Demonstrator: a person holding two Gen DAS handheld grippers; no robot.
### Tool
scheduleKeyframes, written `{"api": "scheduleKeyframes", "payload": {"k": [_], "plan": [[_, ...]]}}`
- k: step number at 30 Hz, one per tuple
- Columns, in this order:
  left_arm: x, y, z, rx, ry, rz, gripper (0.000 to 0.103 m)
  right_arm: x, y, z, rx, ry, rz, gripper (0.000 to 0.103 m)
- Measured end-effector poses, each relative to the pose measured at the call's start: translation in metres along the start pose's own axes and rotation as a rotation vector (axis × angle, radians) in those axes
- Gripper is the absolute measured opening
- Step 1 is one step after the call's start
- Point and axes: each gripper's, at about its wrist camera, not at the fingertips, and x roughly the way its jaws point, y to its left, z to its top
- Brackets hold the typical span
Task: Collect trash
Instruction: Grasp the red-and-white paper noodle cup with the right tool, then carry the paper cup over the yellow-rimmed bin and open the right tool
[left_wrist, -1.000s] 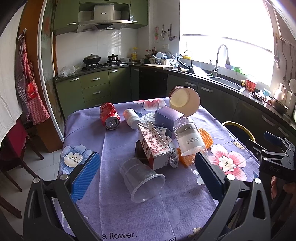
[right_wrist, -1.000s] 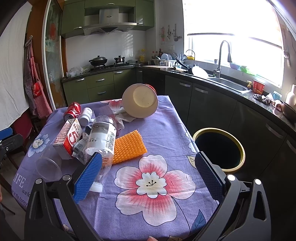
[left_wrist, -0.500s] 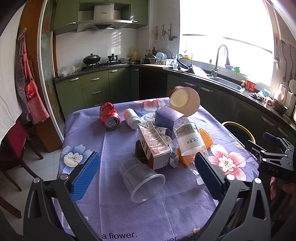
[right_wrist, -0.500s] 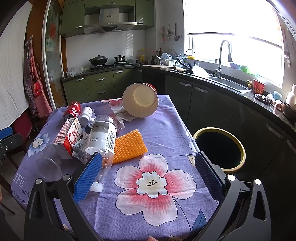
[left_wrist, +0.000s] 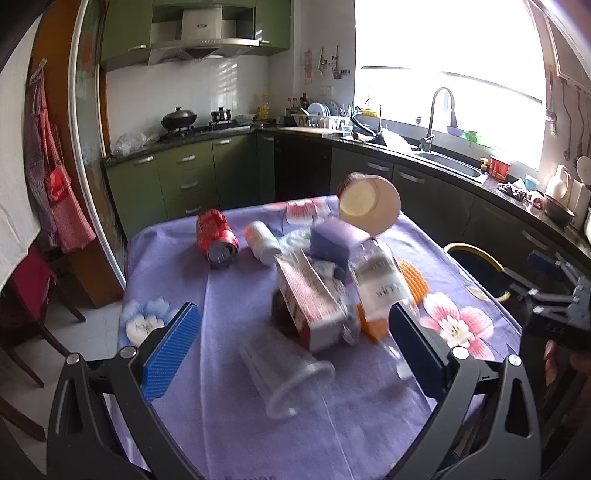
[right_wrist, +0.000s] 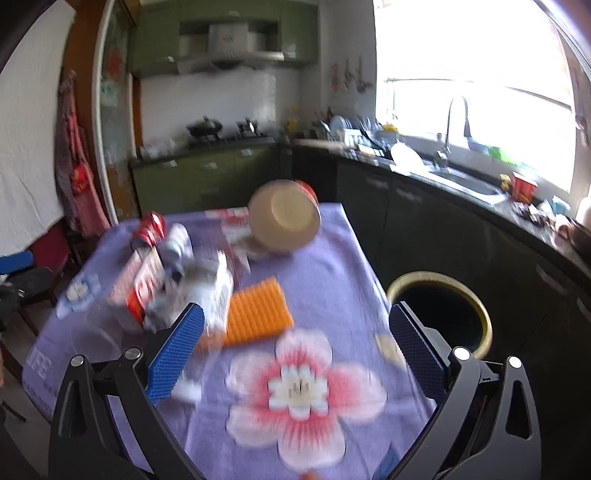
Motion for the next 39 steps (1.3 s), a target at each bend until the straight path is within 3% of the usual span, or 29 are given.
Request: {"api": "scheduleKeyframes", "payload": {"k": [5, 8, 16, 19, 22, 26, 30, 39], "plan": [[0.029, 0.021, 0.034, 0.006, -0.039, 0.038, 0.097, 0.035, -0.009, 0.035, -0.054, -0.059, 0.045, 0.099], [0.062, 0.038, 0.05, -0.008, -0.03, 0.052, 0.097, 0.083, -0.006, 0.055, -0.128, -0.023, 0.028, 0.098], [0.152, 0.067, 0.059, -0.056, 0.056, 0.064, 0.097, 0.224, -0.017, 0.087, -0.153, 0.119, -0.012, 0.076], [0.167, 0.072, 0.056, -0.077, 0.074, 0.05, 0.097, 0.273, -0.025, 0.091, -0.149, 0.173, -0.055, 0.063], [0.174, 0.072, 0.053, -0.071, 0.074, 0.058, 0.097, 0.311, -0.032, 0.094, -0.14, 0.215, -0.072, 0.056], [0.181, 0.076, 0.052, -0.072, 0.081, 0.051, 0.097, 0.337, -0.037, 0.1, -0.126, 0.223, -0.084, 0.044], [0.187, 0.078, 0.051, -0.083, 0.101, 0.028, 0.097, 0.352, -0.046, 0.106, -0.086, 0.235, -0.073, 0.009], [0.184, 0.08, 0.051, -0.091, 0.09, 0.006, 0.097, 0.349, -0.064, 0.14, 0.012, 0.333, 0.046, 0.004]]}}
